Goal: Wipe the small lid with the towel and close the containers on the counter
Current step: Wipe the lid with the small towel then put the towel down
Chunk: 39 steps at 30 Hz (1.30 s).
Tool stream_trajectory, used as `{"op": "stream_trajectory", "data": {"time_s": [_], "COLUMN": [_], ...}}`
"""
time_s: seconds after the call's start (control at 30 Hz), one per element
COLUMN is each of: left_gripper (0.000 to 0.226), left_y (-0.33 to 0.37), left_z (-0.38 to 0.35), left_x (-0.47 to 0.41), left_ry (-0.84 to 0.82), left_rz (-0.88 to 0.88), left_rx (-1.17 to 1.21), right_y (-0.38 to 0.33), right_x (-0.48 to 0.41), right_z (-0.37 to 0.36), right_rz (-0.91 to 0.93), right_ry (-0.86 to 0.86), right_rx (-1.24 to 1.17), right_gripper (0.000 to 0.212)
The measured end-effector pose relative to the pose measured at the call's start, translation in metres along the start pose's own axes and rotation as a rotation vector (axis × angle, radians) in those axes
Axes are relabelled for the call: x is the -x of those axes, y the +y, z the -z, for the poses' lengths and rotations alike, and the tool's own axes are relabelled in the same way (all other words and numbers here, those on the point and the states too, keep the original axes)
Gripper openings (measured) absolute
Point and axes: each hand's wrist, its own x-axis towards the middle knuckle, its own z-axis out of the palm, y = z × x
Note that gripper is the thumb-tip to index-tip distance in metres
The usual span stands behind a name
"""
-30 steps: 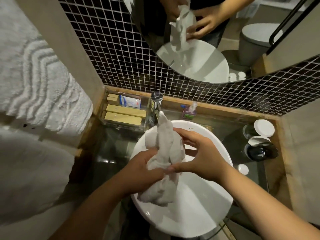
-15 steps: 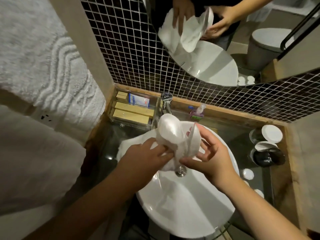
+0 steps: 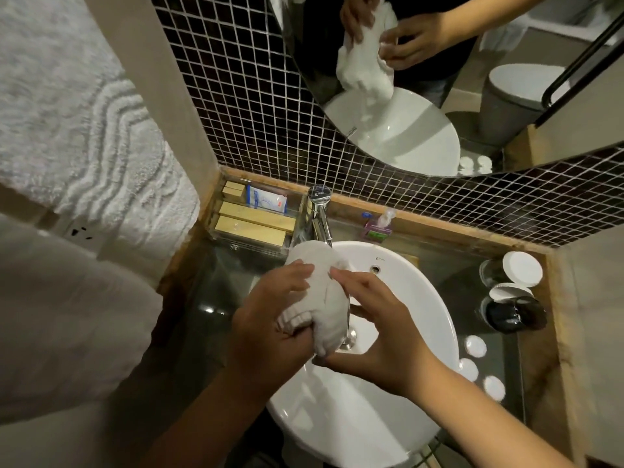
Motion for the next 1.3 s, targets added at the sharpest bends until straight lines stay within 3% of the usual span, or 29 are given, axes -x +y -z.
{"op": "stream_trajectory", "data": {"time_s": [0.07, 0.23, 0.4, 0.5, 0.6, 0.73, 0.87, 0.97, 1.1, 1.3], "left_gripper": [0.04, 0.028, 0.023, 0.029, 0.038, 0.027, 0.033, 0.033, 0.028, 0.027], "left_y": [0.001, 0.005, -0.001, -0.007, -0.013, -0.015, -0.007, -0.005, -0.012, -0.015], "left_z": [-0.004, -0.012, -0.006, -0.001, 0.01, 0.019, 0.013, 0.002, -0.006, -0.008], "left_x": [0.004, 0.004, 0.005, 0.009, 0.007, -0.002, -0.003, -0.001, 0.003, 0.013], "left_ry": [0.092, 0.468, 0.589, 0.59, 0.487, 0.221, -0.135, -0.238, -0.186, -0.111], "left_rz": [0.11, 0.635, 0.69, 0.621, 0.374, -0.14, -0.38, -0.342, -0.142, -0.081], "left_rx": [0.069, 0.44, 0.515, 0.441, 0.221, -0.125, -0.373, -0.358, -0.127, -0.144], "right_y": [0.001, 0.002, -0.003, -0.008, -0.014, -0.023, -0.026, -0.023, -0.005, 0.005], "right_x": [0.002, -0.002, -0.008, -0.011, -0.014, -0.018, -0.019, -0.017, -0.017, -0.023], "right_z": [-0.002, -0.006, 0.001, 0.009, 0.017, 0.019, 0.018, 0.008, 0.006, 0.001], "right_rz": [0.021, 0.102, 0.048, -0.018, -0.108, -0.12, -0.122, -0.099, -0.107, -0.082], "right_ry": [0.022, 0.042, -0.008, -0.017, -0.021, -0.033, -0.035, -0.035, -0.12, -0.241], "right_rx": [0.03, 0.078, 0.049, 0.044, 0.166, 0.374, 0.282, 0.3, 0.339, 0.335], "right_gripper": [0.098, 0.087, 0.099, 0.105, 0.108, 0.111, 0.127, 0.125, 0.117, 0.126]}}
